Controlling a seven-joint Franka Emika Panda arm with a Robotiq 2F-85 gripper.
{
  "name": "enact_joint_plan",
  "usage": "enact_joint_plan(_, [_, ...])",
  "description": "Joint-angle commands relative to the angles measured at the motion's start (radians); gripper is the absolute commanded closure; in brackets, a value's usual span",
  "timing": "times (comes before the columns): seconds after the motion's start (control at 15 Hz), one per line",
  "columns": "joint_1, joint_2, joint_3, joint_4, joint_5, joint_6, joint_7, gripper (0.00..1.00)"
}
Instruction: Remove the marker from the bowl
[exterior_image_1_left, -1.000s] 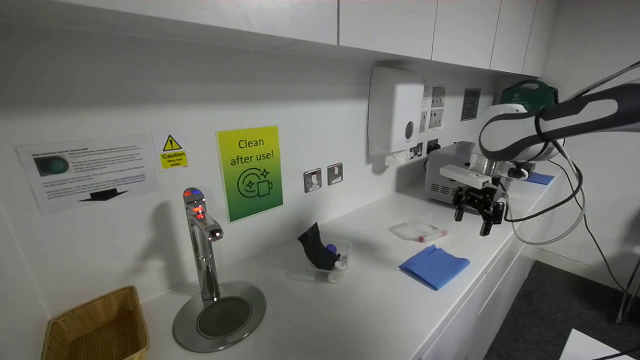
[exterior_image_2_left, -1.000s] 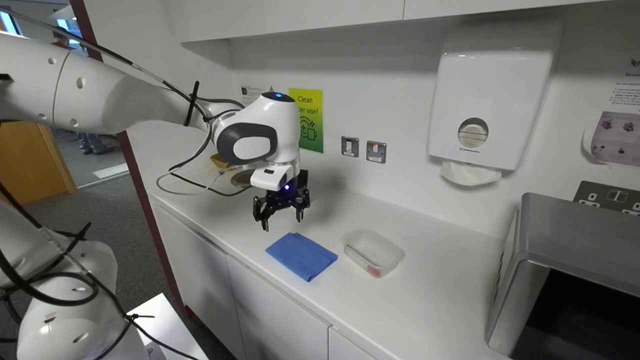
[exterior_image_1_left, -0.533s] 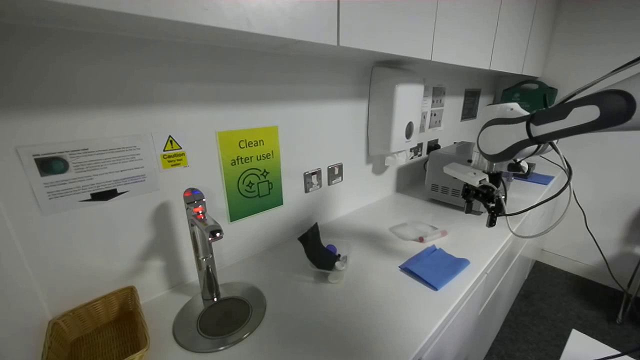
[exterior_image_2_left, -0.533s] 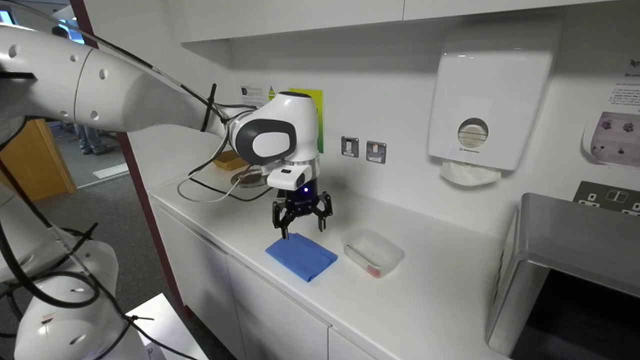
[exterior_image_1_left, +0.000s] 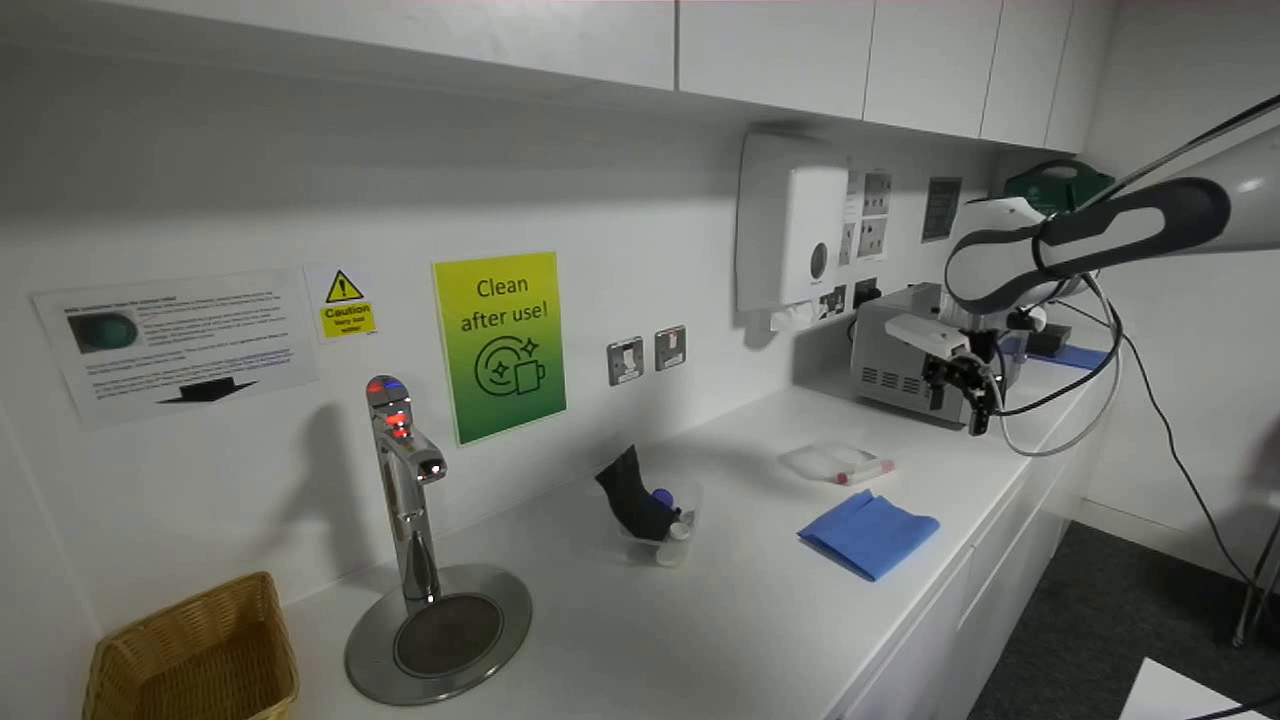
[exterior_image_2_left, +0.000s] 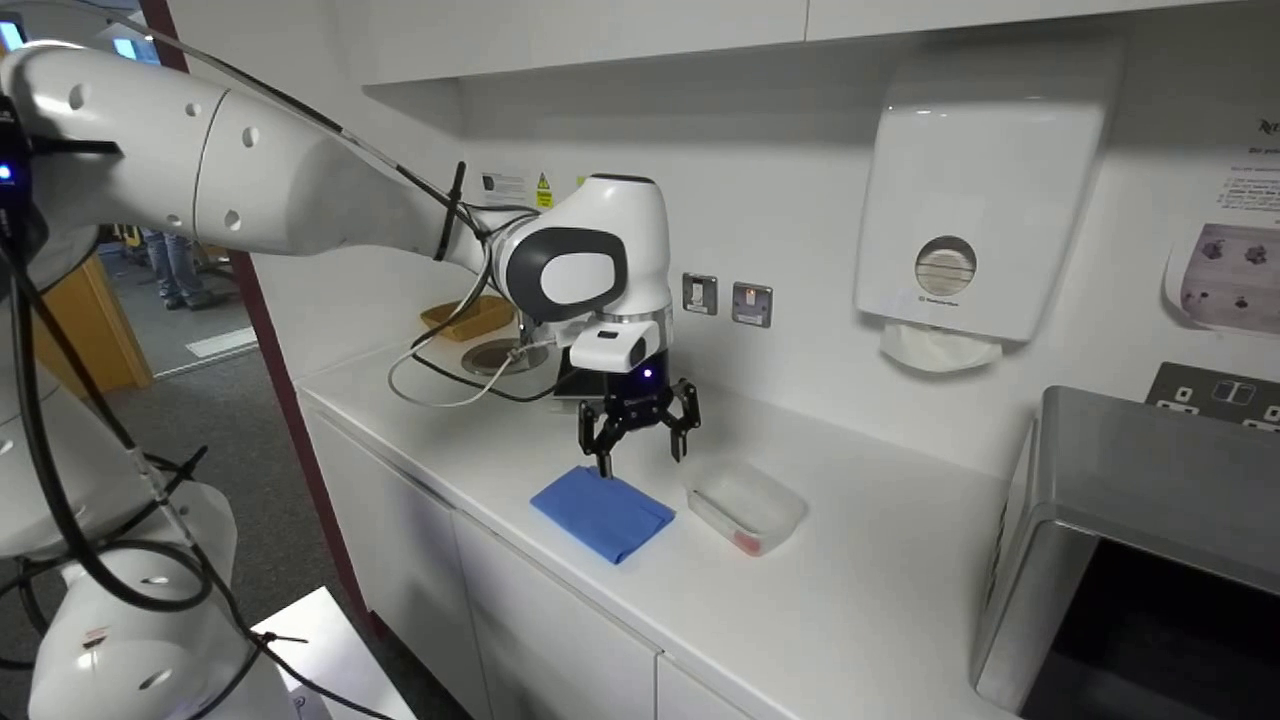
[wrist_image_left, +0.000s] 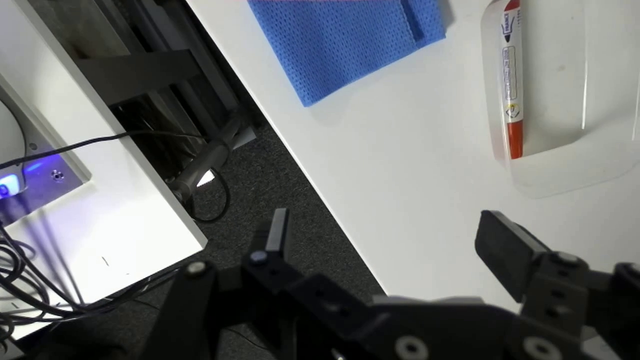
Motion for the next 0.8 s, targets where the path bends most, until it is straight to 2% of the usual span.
enact_joint_plan(0.0, [0.018,0.0,-0.016,0.003,-0.004,-0.003,0.003,0.0])
enact_joint_plan(0.33, [0.016,0.011,-0.016,0.005,-0.012,0.006,0.01,0.0])
enact_joint_plan(0.73, [0.006,0.094,-0.058,0.059,-0.002,0.008,0.037,0.0])
